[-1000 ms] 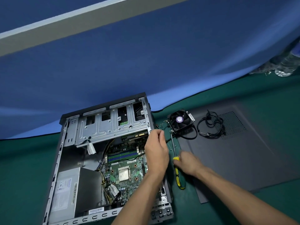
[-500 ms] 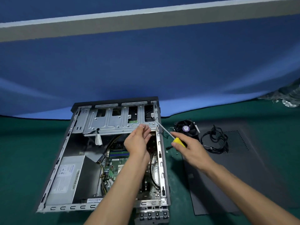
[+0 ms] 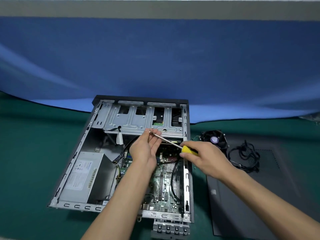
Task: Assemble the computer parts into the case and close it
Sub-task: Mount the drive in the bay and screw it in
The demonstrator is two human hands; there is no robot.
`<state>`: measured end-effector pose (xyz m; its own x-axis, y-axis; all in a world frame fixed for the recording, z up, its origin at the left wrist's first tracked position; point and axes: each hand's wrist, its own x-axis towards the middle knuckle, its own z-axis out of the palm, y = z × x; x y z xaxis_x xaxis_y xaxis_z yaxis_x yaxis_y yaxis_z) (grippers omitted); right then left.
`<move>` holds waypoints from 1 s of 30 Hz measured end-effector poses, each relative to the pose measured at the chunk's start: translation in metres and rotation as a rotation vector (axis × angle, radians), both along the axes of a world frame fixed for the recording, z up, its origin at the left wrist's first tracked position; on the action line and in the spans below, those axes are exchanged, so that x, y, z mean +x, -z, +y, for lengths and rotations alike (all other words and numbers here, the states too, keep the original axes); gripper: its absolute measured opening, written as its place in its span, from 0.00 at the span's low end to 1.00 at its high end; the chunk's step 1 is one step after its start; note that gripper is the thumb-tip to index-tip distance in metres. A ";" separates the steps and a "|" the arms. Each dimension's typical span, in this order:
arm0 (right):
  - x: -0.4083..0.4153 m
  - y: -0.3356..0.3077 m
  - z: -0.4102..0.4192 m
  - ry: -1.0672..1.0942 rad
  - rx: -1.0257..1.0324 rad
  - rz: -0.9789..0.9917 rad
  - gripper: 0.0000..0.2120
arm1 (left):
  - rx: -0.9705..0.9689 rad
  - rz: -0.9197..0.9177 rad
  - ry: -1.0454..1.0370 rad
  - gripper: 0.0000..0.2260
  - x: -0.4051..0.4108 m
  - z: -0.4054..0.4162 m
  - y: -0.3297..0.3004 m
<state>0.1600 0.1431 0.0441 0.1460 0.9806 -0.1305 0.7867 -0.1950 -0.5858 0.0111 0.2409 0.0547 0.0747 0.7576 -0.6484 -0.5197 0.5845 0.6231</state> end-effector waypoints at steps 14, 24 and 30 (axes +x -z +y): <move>-0.006 -0.009 0.035 -0.056 -0.126 -0.058 0.17 | 0.003 0.057 -0.059 0.08 -0.001 0.020 0.027; -0.009 -0.024 0.051 -0.106 -0.211 -0.148 0.17 | -0.037 0.019 -0.027 0.09 -0.004 0.026 0.027; -0.008 -0.028 0.049 -0.015 -0.308 0.232 0.06 | -0.038 -0.074 -0.041 0.09 -0.002 0.025 0.014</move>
